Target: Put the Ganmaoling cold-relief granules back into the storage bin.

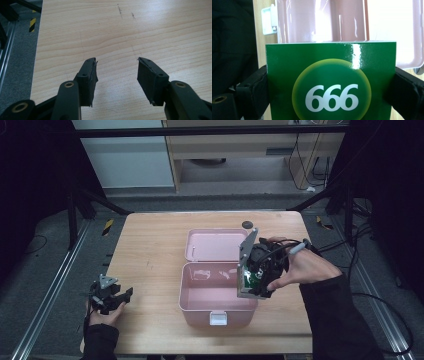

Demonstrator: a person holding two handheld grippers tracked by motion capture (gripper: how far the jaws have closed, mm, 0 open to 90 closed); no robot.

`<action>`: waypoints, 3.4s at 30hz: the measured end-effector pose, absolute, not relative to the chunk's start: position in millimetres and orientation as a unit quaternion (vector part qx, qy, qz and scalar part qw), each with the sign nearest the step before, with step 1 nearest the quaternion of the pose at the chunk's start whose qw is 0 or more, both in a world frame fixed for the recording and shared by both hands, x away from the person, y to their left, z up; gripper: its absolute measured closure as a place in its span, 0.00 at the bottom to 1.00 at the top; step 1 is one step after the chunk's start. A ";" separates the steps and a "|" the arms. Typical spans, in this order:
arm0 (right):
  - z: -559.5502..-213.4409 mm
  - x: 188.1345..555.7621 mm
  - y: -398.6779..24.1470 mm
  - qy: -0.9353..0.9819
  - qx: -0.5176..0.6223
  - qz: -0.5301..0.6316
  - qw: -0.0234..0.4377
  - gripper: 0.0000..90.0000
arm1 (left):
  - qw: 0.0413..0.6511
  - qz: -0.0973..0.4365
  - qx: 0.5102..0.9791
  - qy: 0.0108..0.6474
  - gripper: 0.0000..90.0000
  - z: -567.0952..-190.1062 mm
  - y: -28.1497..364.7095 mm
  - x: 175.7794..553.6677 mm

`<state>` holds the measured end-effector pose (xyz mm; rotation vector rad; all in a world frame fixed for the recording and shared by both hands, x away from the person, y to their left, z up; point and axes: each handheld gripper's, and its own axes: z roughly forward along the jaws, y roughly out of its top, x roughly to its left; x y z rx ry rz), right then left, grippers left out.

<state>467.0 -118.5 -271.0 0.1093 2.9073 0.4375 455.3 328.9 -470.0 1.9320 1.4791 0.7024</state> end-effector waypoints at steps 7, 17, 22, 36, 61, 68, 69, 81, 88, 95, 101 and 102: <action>-277.5 473.9 -106.6 0.985 0.030 0.142 0.092 0.07 | 0.300 0.266 0.728 0.557 0.55 -469.7 329.5 455.1; -285.1 478.0 -94.2 0.985 0.025 0.142 0.090 0.07 | 0.301 0.267 0.727 0.557 0.55 -469.5 329.6 455.1; -292.0 480.8 -87.0 0.986 0.021 0.138 0.087 0.07 | 0.301 0.268 0.726 0.557 0.55 -469.3 330.0 455.0; -313.0 484.7 -73.1 0.990 0.013 0.113 0.079 0.07 | 0.302 0.268 0.725 0.557 0.55 -469.1 330.3 454.9; -341.4 489.2 -76.2 0.992 0.019 0.108 0.059 0.06 | 0.301 0.270 0.725 0.557 0.54 -469.2 330.5 455.0; -348.8 490.5 -74.4 0.993 0.024 0.105 0.056 0.06 | 0.301 0.270 0.725 0.557 0.54 -469.2 330.6 455.0; -350.3 490.6 -74.6 0.993 0.023 0.105 0.056 0.06 | 0.301 0.270 0.725 0.557 0.54 -469.2 330.4 455.1; -363.5 491.0 -71.7 0.994 0.021 0.099 0.049 0.05 | 0.301 0.270 0.725 0.557 0.54 -469.2 330.6 455.0; -370.7 492.1 -70.4 0.995 0.021 0.076 0.053 0.05 | 0.301 0.270 0.725 0.557 0.54 -469.2 331.0 455.0; -370.1 493.9 -70.4 0.995 0.025 0.084 0.056 0.06 | 0.301 0.270 0.726 0.557 0.54 -469.4 331.1 455.1; -354.6 490.7 -77.4 0.990 0.033 0.117 0.066 0.06 | 0.301 0.270 0.726 0.556 0.54 -469.3 330.4 455.1; -353.0 490.4 -78.5 0.990 0.035 0.119 0.071 0.06 | 0.300 0.270 0.726 0.556 0.54 -469.2 330.4 455.1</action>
